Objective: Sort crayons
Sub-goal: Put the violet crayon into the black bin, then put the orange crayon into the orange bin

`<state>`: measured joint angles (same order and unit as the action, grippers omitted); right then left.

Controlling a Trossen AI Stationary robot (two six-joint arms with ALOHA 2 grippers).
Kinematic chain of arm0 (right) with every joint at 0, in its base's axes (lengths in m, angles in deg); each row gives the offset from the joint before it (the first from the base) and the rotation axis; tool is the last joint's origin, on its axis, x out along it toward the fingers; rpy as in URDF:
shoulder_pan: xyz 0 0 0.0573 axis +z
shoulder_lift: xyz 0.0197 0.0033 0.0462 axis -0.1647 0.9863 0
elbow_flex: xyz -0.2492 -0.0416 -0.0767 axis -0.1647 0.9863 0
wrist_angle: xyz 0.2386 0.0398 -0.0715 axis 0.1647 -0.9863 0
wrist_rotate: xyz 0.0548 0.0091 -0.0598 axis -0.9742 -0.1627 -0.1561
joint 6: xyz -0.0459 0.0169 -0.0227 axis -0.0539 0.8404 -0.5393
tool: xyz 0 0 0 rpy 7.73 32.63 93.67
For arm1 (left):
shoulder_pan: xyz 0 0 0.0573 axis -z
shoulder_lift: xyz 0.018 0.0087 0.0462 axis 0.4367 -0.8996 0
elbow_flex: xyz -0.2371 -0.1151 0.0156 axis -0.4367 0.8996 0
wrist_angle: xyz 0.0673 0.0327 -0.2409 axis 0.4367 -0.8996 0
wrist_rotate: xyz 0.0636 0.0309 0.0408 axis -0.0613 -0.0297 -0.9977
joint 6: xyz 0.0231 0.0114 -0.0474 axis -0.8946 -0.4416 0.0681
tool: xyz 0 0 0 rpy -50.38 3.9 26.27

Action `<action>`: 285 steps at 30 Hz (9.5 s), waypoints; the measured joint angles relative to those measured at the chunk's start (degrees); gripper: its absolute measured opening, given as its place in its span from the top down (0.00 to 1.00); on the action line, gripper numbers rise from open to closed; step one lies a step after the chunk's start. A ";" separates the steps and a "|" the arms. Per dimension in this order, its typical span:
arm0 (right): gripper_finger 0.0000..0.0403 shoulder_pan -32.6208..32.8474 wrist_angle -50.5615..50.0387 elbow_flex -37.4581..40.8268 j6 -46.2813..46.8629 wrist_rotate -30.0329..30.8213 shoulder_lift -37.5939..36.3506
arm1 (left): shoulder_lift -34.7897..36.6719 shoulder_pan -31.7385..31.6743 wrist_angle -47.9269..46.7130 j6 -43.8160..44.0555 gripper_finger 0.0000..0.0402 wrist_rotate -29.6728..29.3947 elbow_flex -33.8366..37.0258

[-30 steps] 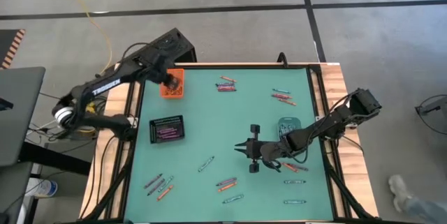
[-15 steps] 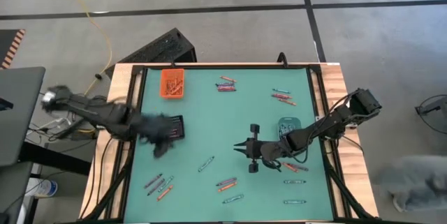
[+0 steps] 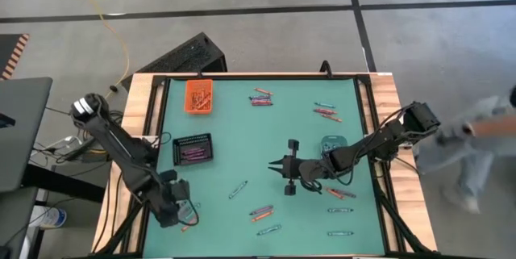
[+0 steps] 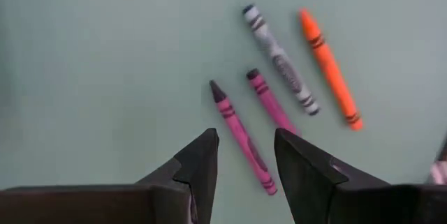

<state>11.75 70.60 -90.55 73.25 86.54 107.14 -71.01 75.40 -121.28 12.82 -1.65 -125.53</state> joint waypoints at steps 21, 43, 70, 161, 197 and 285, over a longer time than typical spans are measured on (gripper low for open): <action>0.87 0.00 -0.28 0.00 -0.14 -0.04 0.00 | -10.70 -1.49 1.67 -1.69 0.68 3.74 -0.09; 0.87 0.00 -0.25 0.00 -0.08 -0.04 0.00 | -13.24 -5.48 -2.03 -4.36 0.98 3.32 -0.19; 0.87 0.04 -1.71 0.00 0.45 -1.15 0.00 | 6.86 -36.24 -5.75 -41.28 0.97 -18.70 -2.14; 0.70 -57.99 -61.65 -60.32 -13.76 -40.00 39.36 | 44.06 -42.08 64.97 -80.61 0.81 -18.25 39.19; 0.87 -56.87 -64.72 -60.43 -23.35 -35.76 41.81 | 44.04 -42.08 63.66 -79.00 0.81 -18.16 39.12; 1.00 -19.10 45.57 -22.56 -1.65 -47.36 30.23 | 18.25 -38.78 102.54 -69.84 0.81 3.92 36.28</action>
<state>-7.35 116.17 -113.11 71.60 39.17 137.37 -52.77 36.62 -18.74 -57.02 2.27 -89.25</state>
